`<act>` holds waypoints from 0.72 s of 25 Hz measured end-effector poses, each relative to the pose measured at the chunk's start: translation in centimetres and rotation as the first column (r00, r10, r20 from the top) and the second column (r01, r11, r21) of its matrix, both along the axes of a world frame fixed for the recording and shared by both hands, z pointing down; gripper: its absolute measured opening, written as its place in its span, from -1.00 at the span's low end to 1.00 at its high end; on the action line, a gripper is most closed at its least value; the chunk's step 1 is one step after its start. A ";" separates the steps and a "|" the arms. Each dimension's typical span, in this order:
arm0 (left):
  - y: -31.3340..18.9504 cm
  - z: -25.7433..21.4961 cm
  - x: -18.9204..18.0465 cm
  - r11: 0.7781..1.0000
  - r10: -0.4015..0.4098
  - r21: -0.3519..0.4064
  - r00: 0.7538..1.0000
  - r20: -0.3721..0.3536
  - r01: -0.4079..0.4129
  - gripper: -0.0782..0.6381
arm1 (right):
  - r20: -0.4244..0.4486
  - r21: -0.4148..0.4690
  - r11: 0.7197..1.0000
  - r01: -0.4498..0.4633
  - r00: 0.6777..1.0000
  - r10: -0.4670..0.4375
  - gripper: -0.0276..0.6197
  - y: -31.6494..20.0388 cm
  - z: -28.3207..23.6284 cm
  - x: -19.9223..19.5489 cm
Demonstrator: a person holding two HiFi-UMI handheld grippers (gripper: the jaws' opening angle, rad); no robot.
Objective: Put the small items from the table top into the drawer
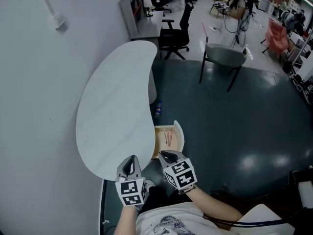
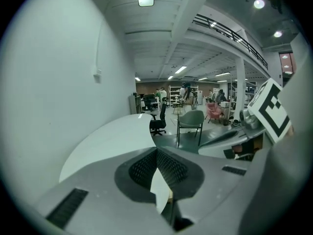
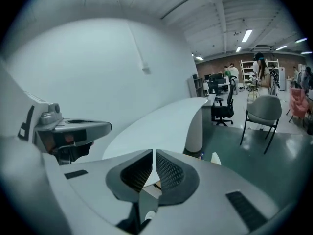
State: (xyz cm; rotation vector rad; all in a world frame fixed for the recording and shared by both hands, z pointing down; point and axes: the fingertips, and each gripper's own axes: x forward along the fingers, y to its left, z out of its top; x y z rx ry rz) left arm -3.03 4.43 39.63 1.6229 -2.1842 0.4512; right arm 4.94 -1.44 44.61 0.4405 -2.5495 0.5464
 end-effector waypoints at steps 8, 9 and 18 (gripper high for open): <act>6.0 -3.9 -3.4 0.998 -0.050 0.050 0.998 0.042 0.048 -0.69 | 0.092 0.091 0.994 0.061 0.993 -0.069 -0.84 4.9 -6.0 -4.0; 6.8 -4.4 -4.1 0.997 -0.052 0.058 0.997 0.049 0.049 -0.69 | 0.101 0.099 0.993 0.062 0.992 -0.072 -0.84 5.6 -6.6 -4.6; 14.7 -9.0 -9.6 0.987 -0.068 0.151 0.995 0.073 0.057 -0.69 | 0.156 0.188 0.981 0.049 0.985 -0.079 -0.85 13.4 -11.9 -9.7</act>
